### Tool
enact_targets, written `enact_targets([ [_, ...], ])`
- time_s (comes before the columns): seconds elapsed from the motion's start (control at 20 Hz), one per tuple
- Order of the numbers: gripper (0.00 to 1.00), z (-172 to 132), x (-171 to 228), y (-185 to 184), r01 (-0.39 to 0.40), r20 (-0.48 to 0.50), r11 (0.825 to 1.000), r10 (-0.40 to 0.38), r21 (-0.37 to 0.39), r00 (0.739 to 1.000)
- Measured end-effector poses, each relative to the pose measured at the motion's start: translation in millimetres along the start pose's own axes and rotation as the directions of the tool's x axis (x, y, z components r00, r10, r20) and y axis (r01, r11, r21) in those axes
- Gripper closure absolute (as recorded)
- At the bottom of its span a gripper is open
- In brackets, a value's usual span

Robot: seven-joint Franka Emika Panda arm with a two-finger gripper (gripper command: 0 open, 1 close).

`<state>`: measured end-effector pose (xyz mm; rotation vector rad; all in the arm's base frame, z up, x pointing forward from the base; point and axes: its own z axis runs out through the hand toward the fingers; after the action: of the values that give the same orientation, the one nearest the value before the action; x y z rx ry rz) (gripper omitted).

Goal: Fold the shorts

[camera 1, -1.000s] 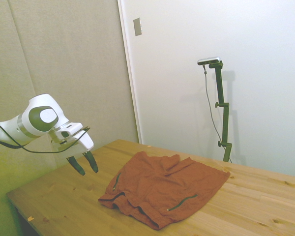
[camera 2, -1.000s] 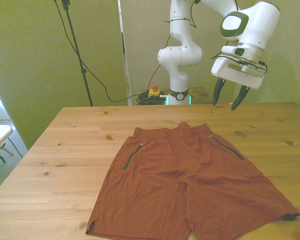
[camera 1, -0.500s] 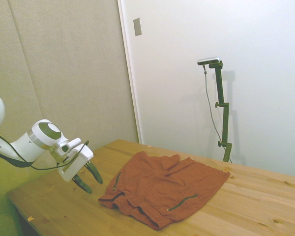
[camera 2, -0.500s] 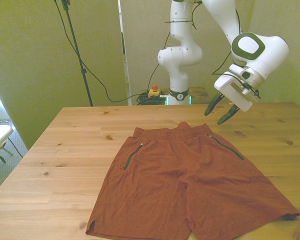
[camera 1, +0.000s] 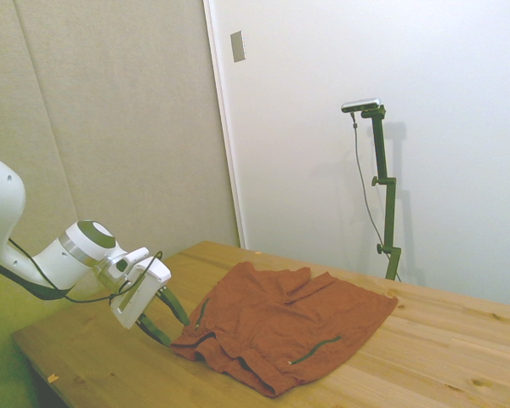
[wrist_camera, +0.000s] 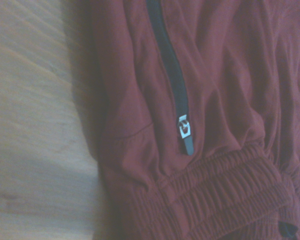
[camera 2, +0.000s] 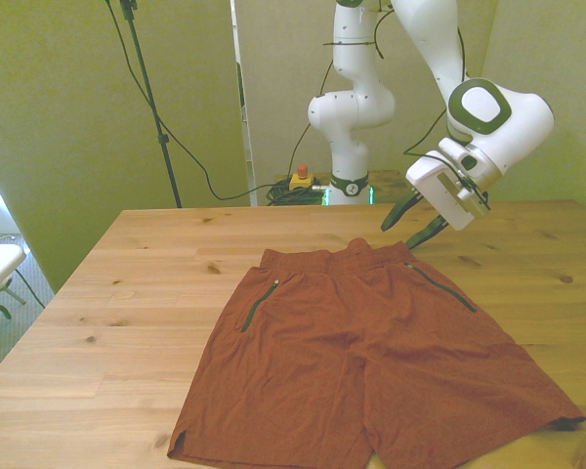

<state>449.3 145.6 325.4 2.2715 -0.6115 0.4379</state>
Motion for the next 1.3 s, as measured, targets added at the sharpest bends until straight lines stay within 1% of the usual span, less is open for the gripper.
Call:
enact_targets([
  [0.15, 0.00, 3, -1, -4, 0.008, -0.006, 1.000, -0.008, -0.004, 1.000],
  [0.2, 1.00, 4, -1, -4, 0.008, -0.007, 1.000, -0.008, -0.007, 1.000],
  [0.4, 1.00, 11, 5, -3, 0.005, -0.015, 1.000, -0.005, -0.019, 1.000],
  [0.85, 1.00, 16, 7, -10, 0.006, -0.014, 1.000, -0.006, -0.002, 1.000],
  [1.15, 1.00, 13, 9, -14, 0.000, -0.017, 0.999, 0.001, 0.050, 1.000],
  [1.3, 1.00, 14, 11, -14, -0.005, -0.014, 0.998, 0.006, 0.059, 1.000],
])
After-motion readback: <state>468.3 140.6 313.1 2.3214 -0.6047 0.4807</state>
